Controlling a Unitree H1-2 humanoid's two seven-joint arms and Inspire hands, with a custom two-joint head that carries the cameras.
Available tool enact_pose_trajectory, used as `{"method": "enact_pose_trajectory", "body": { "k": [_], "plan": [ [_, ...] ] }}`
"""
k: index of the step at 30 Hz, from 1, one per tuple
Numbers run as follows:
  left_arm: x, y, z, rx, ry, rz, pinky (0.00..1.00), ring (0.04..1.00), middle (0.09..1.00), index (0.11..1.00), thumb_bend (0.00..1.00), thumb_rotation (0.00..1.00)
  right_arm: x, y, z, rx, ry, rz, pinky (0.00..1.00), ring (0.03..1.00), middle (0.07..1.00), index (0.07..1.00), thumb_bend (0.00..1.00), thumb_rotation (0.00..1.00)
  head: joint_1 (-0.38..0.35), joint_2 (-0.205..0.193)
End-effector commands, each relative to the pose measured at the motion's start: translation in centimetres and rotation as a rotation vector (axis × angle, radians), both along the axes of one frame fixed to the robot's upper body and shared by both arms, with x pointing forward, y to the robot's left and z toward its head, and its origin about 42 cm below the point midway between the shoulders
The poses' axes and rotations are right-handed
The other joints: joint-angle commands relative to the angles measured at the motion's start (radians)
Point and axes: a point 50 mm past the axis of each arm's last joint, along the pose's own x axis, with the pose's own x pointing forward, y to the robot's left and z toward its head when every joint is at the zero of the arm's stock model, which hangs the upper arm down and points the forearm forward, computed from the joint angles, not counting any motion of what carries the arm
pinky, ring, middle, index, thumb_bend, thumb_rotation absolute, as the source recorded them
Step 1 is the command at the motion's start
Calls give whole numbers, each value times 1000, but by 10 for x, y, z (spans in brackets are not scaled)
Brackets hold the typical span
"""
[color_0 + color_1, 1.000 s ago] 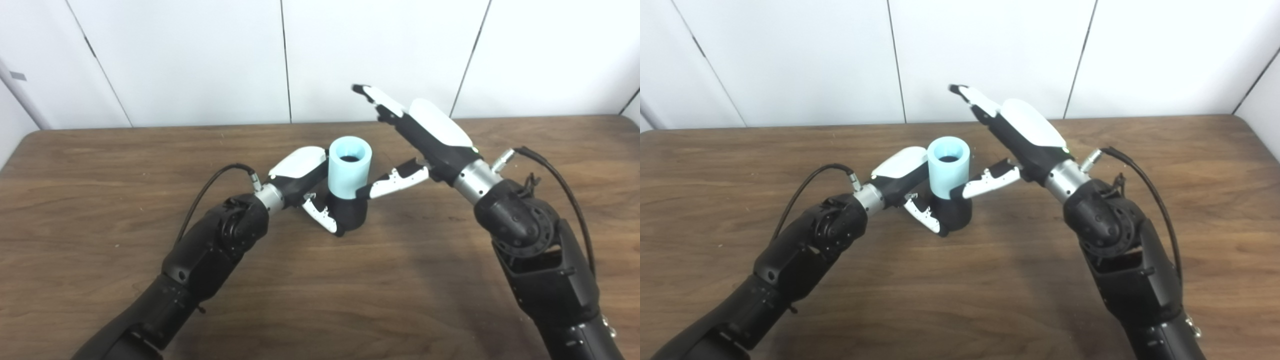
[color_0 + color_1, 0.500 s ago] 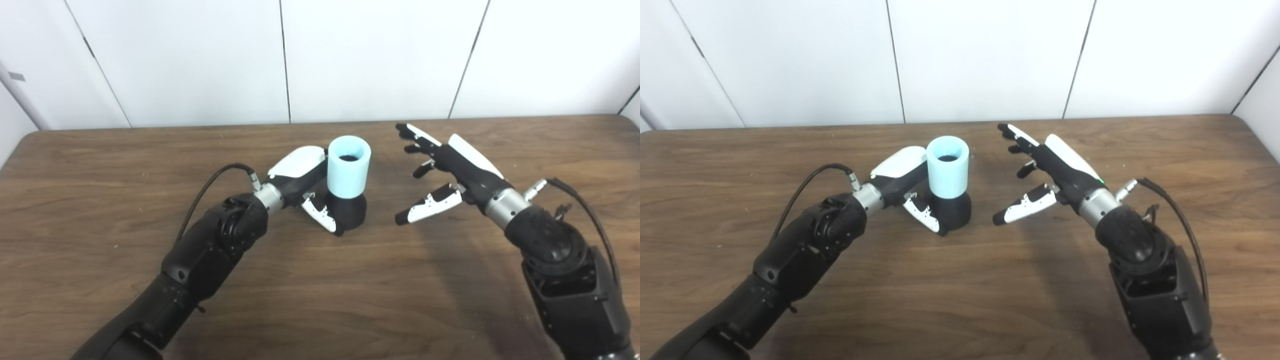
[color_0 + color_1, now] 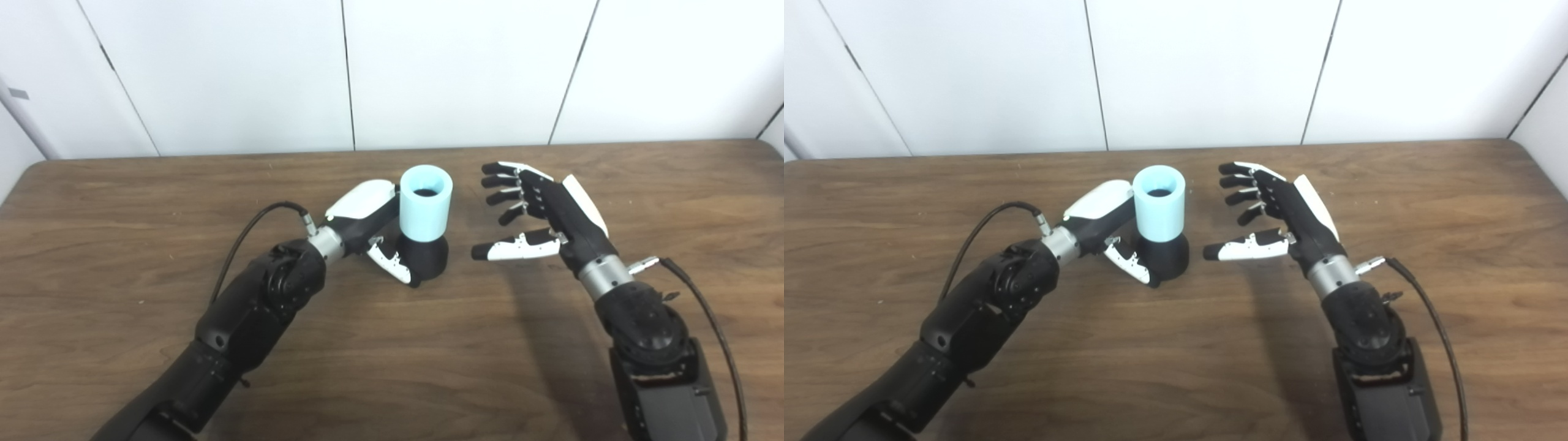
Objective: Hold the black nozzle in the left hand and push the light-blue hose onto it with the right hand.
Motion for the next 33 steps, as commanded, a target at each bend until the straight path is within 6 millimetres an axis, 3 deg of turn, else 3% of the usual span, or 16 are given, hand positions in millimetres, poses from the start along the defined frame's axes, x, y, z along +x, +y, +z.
{"method": "enact_pose_trajectory", "body": {
  "k": [1,6,12,13,15,22,24,28,33],
  "plan": [
    [4,30,-15,98,62,76,995,972,967,947,993,242,1,0,17,22,-103,3,503,685,769,784,765,34,1,1],
    [3,30,-9,92,21,87,1000,986,970,979,1000,241,1,-7,19,-8,-111,11,503,684,775,785,768,46,0,3],
    [1,32,-8,99,-8,95,1000,967,946,952,993,214,1,-10,21,-20,-110,12,503,685,779,786,768,42,-2,4],
    [2,34,-9,102,-20,99,999,948,925,932,908,173,0,-11,21,-21,-109,13,504,684,780,786,769,43,-2,4],
    [2,37,-9,107,-37,105,976,923,898,910,838,132,0,-12,21,-22,-108,14,507,685,783,787,769,44,-2,4],
    [-2,56,16,44,-71,187,924,870,832,843,809,54,-1,-16,21,-17,-109,15,523,689,787,794,773,49,21,2],
    [-7,64,20,-43,-83,260,880,823,793,803,795,31,-1,-16,20,-17,-111,12,523,689,787,795,769,20,37,1],
    [-21,73,20,-259,-109,439,611,701,687,707,692,2,0,-18,17,-8,-114,-1,524,690,788,795,762,0,57,-5],
    [-34,76,19,-428,-128,562,578,667,655,691,635,0,-4,-21,15,29,-120,-22,522,692,792,798,756,0,94,-15]
  ]
}}
